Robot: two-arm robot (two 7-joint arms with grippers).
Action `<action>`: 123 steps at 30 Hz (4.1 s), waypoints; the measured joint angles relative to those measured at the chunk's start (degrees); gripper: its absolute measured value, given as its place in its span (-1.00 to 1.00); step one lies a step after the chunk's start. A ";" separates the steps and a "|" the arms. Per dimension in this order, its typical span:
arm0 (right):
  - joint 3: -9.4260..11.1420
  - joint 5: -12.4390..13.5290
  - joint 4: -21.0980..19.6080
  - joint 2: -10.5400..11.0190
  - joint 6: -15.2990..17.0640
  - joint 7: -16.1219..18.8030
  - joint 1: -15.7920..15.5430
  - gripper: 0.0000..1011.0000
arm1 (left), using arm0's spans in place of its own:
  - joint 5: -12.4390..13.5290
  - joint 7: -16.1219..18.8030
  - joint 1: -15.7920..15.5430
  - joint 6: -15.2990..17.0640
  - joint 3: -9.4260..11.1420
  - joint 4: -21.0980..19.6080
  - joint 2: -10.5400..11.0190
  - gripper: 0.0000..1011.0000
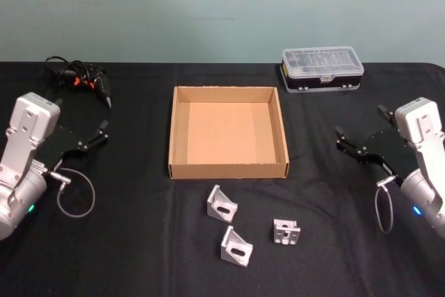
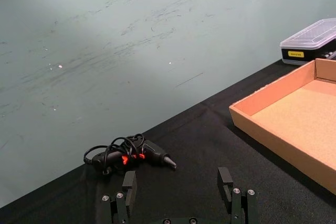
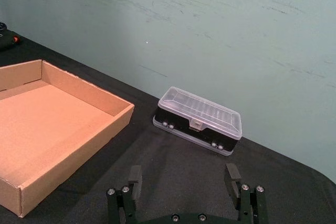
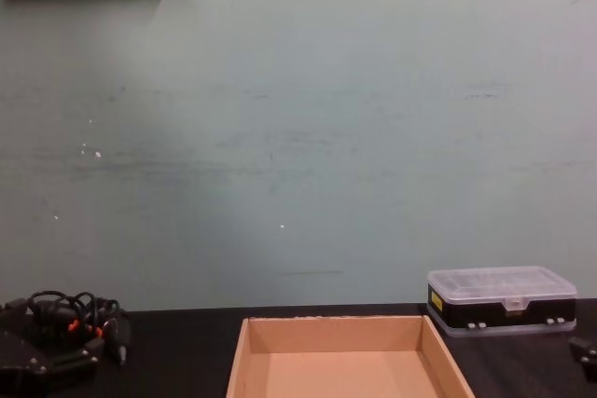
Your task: Use one hand to pick up the angle iron from the table and place it into the box.
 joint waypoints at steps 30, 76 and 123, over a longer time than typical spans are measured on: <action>0.00 0.00 0.00 0.00 0.00 0.00 0.00 0.98 | 0.00 0.00 0.00 0.00 0.00 0.00 0.00 1.00; -3.68 0.03 -21.80 13.62 6.54 26.12 -9.65 0.98 | 0.00 0.00 0.00 0.00 0.00 0.00 0.00 1.00; -3.44 -0.95 -18.27 9.07 14.12 30.18 -7.43 0.12 | 0.00 0.00 0.00 0.00 0.00 0.00 0.00 1.00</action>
